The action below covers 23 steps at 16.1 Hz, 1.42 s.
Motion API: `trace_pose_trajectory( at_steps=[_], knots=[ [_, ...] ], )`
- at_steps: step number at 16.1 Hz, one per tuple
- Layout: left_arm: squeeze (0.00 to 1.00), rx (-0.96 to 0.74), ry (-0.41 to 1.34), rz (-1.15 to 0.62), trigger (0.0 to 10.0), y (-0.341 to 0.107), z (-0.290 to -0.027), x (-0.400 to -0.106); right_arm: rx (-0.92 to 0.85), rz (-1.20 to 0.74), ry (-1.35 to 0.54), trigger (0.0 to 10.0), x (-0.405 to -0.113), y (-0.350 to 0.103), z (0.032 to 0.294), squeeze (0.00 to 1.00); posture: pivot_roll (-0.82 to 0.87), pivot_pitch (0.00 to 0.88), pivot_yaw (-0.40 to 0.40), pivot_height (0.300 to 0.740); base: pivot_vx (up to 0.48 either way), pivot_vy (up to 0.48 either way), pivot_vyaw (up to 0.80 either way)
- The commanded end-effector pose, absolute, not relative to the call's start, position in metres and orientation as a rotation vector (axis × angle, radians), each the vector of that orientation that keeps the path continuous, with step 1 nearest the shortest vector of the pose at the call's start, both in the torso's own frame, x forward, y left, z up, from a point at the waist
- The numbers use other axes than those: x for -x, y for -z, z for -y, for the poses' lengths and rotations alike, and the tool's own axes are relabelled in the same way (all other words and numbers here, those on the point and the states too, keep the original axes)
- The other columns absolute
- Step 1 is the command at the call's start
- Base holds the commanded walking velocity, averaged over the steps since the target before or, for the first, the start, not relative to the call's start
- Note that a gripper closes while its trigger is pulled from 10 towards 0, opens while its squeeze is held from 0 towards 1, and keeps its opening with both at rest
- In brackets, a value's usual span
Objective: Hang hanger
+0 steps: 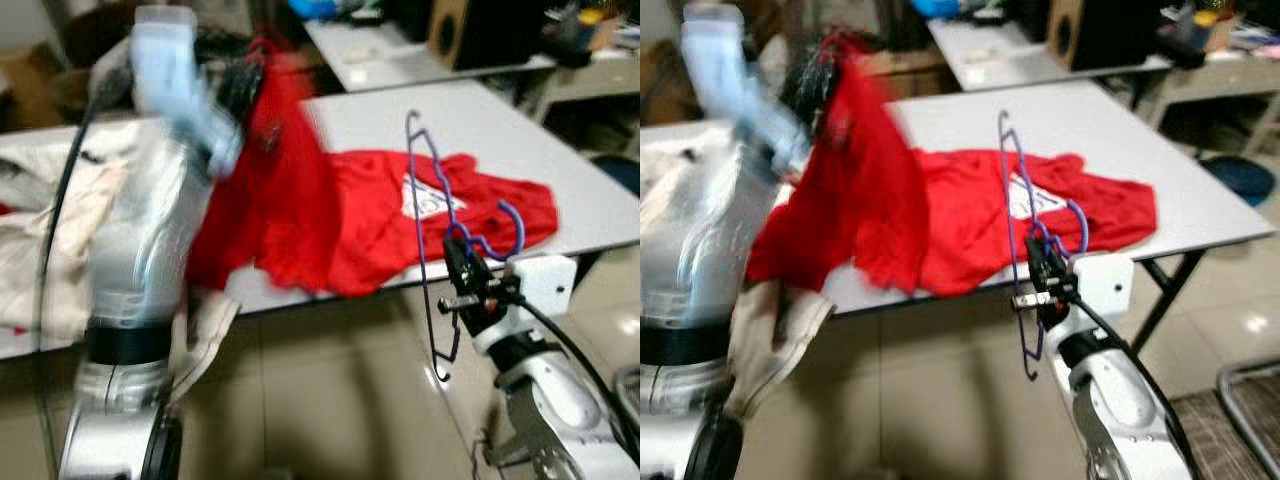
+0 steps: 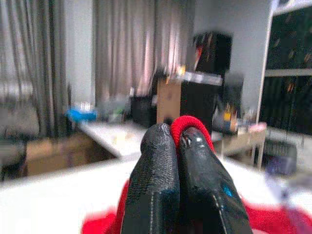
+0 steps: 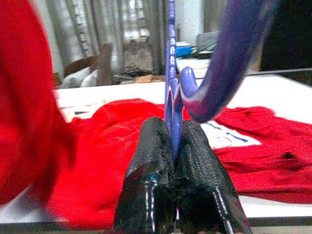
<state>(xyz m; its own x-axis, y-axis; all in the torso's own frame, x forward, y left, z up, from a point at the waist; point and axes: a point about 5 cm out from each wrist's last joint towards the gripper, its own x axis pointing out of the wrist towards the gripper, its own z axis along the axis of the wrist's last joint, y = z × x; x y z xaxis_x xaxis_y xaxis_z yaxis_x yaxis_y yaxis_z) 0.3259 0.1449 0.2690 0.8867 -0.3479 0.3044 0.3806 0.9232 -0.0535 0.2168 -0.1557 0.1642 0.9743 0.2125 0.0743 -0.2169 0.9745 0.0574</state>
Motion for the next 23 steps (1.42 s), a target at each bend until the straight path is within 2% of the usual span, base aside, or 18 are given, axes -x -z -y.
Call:
trace_pose_trajectory(
  at_steps=[1, 3, 5, 9, 11, 13, 15, 17, 19, 21, 23],
  knots=[
    [0.00, 0.075, 0.410, 0.290, 10.0, -0.266, -0.137, -0.314, -0.063, 0.086, -0.220, 10.0, -0.215, -0.169, 0.158, 0.00, -0.01, 0.000, 0.078, 0.740, 0.000, 0.000, 0.00],
    [0.00, 0.054, 0.405, 0.212, 10.0, -0.241, -0.140, -0.303, -0.063, 0.078, -0.232, 10.0, -0.215, -0.168, 0.157, 0.00, 0.00, 0.000, 0.070, 0.740, 0.000, 0.000, 0.00],
    [0.00, 0.010, 0.372, 0.071, 10.0, -0.197, -0.144, -0.292, -0.065, 0.060, -0.244, 10.0, -0.215, -0.163, 0.155, 0.00, 0.00, 0.000, 0.063, 0.740, 0.000, 0.000, 0.00],
    [0.00, 0.073, 0.361, 0.126, 10.0, -0.216, -0.133, -0.301, -0.066, 0.061, -0.252, 10.0, -0.218, -0.163, 0.154, 0.00, 0.00, 0.000, 0.068, 0.740, -0.230, 0.000, 0.00],
    [0.00, 0.108, 0.389, 0.229, 10.0, -0.247, -0.124, -0.308, -0.064, 0.071, -0.245, 10.0, -0.219, -0.165, 0.155, 0.00, -0.01, 0.000, 0.079, 0.740, -0.296, 0.000, 0.00],
    [0.00, 0.139, 0.412, 0.402, 10.0, -0.303, -0.119, -0.310, -0.061, 0.078, -0.237, 10.0, -0.218, -0.166, 0.157, 0.00, -0.01, 0.000, 0.077, 0.740, -0.242, 0.000, 0.00],
    [0.00, 0.223, 0.494, 0.699, 10.0, -0.396, -0.115, -0.300, -0.063, 0.080, -0.238, 10.0, -0.219, -0.167, 0.157, 0.00, 0.00, 0.000, 0.066, 0.740, 0.000, 0.000, 0.00],
    [0.00, 0.259, 0.547, 0.816, 10.0, -0.428, -0.116, -0.290, -0.063, 0.079, -0.257, 10.0, -0.221, -0.166, 0.153, 0.00, 0.00, 0.000, 0.070, 0.740, 0.000, 0.000, 0.00],
    [0.00, 0.202, 0.575, 0.656, 10.0, -0.388, -0.113, -0.298, -0.069, 0.078, -0.254, 10.0, -0.220, -0.166, 0.152, 0.00, 0.00, 0.000, 0.076, 0.740, 0.000, 0.000, 0.00],
    [0.00, 0.009, 0.617, 0.258, 10.0, -0.270, -0.102, -0.307, -0.069, 0.067, -0.246, 10.0, -0.217, -0.163, 0.154, 0.00, 0.00, 0.000, 0.077, 0.740, 0.000, 0.000, 0.00],
    [0.00, -0.053, 0.677, 0.002, 10.0, -0.198, -0.101, -0.297, -0.068, 0.063, -0.242, 10.0, -0.217, -0.162, 0.154, 0.00, -0.01, 0.000, 0.074, 0.740, 0.000, 0.000, 0.00]
  ],
)
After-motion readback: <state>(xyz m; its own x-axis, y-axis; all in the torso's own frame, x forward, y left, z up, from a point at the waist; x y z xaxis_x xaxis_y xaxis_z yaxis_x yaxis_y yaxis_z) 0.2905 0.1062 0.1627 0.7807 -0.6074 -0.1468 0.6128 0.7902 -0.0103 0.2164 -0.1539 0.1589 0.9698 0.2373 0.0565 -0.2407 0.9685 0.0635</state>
